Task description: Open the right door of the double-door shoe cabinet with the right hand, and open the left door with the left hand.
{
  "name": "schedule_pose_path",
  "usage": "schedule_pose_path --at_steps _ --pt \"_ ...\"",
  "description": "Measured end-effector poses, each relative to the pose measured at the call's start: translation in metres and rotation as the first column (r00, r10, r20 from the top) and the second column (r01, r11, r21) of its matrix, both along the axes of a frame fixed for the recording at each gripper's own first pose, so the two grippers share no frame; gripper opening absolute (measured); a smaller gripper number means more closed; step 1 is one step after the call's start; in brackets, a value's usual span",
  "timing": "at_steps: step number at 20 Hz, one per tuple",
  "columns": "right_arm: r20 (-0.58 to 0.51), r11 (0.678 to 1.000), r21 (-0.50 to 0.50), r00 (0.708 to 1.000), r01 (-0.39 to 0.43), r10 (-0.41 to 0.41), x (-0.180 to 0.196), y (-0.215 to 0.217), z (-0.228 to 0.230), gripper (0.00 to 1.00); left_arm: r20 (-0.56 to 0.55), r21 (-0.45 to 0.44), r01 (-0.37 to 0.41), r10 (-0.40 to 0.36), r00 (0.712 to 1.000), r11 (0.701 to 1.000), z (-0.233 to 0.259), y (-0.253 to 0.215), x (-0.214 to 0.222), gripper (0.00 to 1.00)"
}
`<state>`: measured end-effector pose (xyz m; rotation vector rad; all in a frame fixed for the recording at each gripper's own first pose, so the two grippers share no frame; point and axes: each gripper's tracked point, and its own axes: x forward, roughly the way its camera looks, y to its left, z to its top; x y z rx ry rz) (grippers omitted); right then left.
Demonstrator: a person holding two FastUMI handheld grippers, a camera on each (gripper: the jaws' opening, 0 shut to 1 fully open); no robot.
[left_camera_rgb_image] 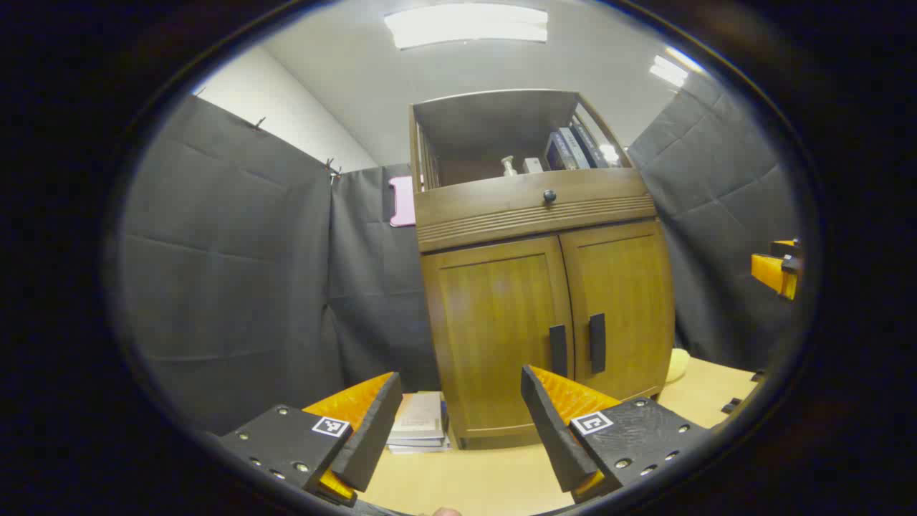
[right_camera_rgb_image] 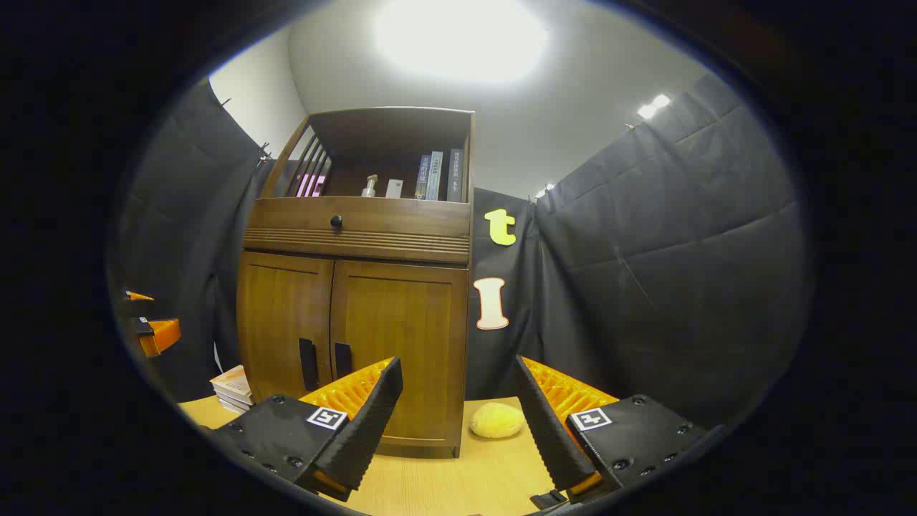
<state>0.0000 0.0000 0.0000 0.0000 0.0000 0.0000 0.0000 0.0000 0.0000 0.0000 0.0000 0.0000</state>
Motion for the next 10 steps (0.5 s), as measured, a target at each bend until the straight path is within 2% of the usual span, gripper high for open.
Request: schedule_pose_path --at_steps 10 --pt "-0.005 1.000 0.010 1.000 -0.011 0.011 -0.0012 -0.0008 -0.0005 0.98 0.020 -0.015 -0.014 0.014 1.000 1.000 0.0022 -0.0051 -0.0033 0.98"
